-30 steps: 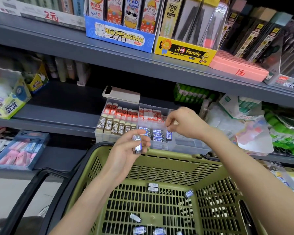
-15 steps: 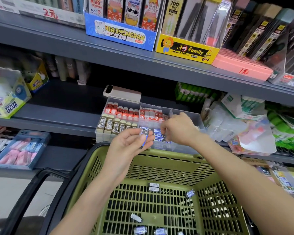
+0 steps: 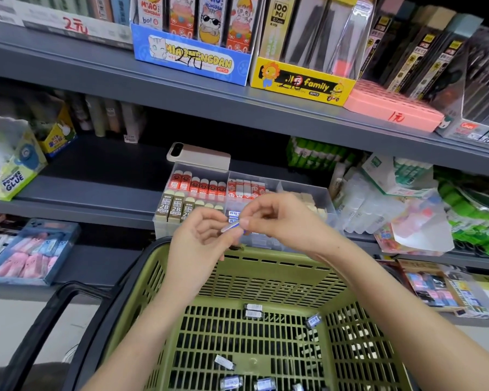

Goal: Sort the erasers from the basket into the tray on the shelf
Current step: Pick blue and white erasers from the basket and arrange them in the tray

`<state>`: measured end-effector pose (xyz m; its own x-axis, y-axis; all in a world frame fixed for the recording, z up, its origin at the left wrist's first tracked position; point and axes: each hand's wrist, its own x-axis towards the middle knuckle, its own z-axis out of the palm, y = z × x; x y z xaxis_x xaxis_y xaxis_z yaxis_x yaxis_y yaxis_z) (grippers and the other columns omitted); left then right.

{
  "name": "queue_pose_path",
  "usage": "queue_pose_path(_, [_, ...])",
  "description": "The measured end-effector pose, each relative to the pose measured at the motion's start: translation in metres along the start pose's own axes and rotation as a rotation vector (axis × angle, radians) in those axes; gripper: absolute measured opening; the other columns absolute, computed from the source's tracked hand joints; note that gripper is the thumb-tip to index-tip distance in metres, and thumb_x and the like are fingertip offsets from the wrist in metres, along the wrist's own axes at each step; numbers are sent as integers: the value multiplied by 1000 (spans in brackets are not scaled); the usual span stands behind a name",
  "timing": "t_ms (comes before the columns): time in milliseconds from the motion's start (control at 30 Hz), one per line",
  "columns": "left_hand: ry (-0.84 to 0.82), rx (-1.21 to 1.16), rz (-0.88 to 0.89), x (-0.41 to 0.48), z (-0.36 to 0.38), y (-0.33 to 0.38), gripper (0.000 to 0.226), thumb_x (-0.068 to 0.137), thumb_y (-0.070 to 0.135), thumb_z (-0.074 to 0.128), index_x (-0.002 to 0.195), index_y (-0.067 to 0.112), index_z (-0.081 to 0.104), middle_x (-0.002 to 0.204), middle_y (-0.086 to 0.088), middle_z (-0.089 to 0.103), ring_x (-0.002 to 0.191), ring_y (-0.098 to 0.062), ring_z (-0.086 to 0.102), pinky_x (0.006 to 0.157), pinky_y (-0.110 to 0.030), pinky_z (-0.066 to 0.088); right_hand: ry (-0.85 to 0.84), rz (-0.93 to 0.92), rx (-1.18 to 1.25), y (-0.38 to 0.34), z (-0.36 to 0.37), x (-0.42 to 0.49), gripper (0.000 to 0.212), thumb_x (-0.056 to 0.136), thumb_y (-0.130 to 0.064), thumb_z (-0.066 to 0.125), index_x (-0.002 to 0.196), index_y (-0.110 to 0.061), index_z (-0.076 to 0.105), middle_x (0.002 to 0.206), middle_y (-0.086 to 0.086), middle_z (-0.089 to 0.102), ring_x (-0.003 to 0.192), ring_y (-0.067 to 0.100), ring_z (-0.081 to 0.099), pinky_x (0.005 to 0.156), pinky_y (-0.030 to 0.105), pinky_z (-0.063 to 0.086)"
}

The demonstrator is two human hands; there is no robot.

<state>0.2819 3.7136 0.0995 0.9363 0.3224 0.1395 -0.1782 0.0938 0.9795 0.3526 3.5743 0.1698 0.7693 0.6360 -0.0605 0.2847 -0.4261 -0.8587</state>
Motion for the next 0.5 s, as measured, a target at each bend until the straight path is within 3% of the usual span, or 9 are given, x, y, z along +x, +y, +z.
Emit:
queue_pose_path(133, [227, 261, 159, 4, -13, 4, 8, 85, 32, 63, 91, 30, 58, 85, 16, 64, 84, 0, 61, 75, -15, 46, 258, 181, 202, 15, -7, 9, 13, 86, -8, 63, 75, -16, 65, 58, -1, 67, 55, 14, 51, 50, 24, 37])
queue_pose_path(167, [295, 367, 206, 6, -18, 5, 3, 90, 32, 57, 92, 30, 58, 89, 18, 62, 87, -3, 59, 79, -21, 46, 308, 204, 156, 21, -7, 12, 15, 86, -8, 62, 74, -16, 64, 57, -1, 66, 56, 17, 49, 50, 26, 36])
queue_pose_path(267, [401, 613, 278, 12, -31, 5, 18, 97, 26, 49, 104, 16, 62, 100, 9, 61, 96, -15, 56, 86, -39, 45, 305, 219, -133, 33, 4, 20, 15, 85, -11, 62, 71, -17, 62, 60, 3, 67, 53, 7, 57, 55, 25, 43])
queue_pose_path(367, [351, 710, 251, 15, -34, 4, 24, 97, 24, 50, 112, 10, 63, 111, 0, 63, 106, -20, 56, 92, -40, 41, 273, 219, -254, 41, 14, 27, 26, 84, -13, 64, 61, -24, 59, 69, 2, 71, 72, 15, 68, 72, 31, 53])
queue_pose_path(500, [222, 795, 208, 16, -29, -1, 27, 96, 24, 54, 119, 11, 62, 125, -2, 60, 121, -21, 51, 103, -43, 37, 217, 202, -376, 49, 19, 32, 17, 82, -17, 69, 65, -15, 70, 73, -10, 69, 66, -7, 55, 61, 19, 43])
